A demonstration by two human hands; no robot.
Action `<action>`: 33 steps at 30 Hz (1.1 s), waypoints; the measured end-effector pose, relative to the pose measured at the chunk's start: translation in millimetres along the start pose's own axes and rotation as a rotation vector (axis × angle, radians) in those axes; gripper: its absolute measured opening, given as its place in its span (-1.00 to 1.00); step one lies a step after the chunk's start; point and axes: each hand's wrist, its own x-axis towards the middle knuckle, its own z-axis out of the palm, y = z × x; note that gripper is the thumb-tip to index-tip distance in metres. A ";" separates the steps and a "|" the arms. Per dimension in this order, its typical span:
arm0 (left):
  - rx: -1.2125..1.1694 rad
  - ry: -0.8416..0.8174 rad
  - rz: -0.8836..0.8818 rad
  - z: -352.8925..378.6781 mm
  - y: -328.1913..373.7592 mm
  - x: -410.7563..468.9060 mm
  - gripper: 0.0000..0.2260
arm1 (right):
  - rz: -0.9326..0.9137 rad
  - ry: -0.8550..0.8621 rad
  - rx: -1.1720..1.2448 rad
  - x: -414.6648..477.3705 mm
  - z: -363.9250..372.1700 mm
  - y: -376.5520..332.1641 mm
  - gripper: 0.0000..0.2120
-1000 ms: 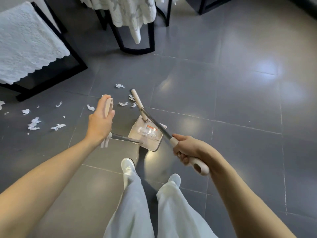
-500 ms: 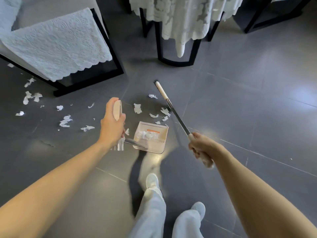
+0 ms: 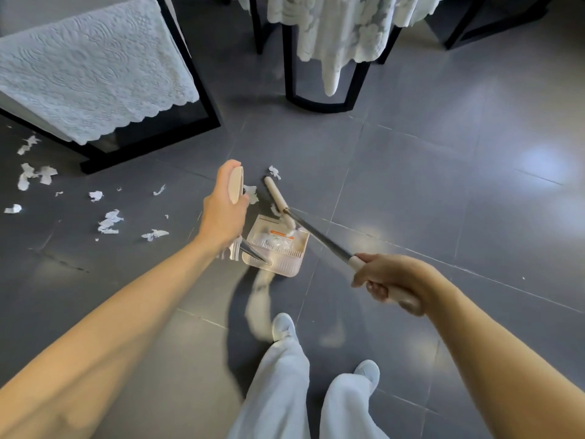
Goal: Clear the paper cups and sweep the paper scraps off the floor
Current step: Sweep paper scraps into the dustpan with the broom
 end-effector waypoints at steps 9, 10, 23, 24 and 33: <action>0.038 -0.093 0.059 -13.4 -8.0 -20.2 -0.56 | -0.091 -0.001 0.078 -62.3 -8.5 22.6 -0.55; 0.043 -0.107 0.057 -15.0 -10.3 -26.1 -0.56 | -0.103 0.027 0.096 -63.1 -5.7 26.0 -0.54; 0.120 -0.074 0.010 -11.7 -13.8 -70.0 -0.57 | -0.010 0.222 -0.433 -32.2 39.6 94.6 -0.47; 0.130 -0.065 0.012 -10.6 -13.7 -72.3 -0.57 | -0.014 0.213 -0.455 -33.6 44.6 98.0 -0.46; 0.123 0.013 0.025 6.1 -9.1 -90.4 -0.57 | -0.070 -0.033 -0.083 -62.9 31.4 104.5 -0.62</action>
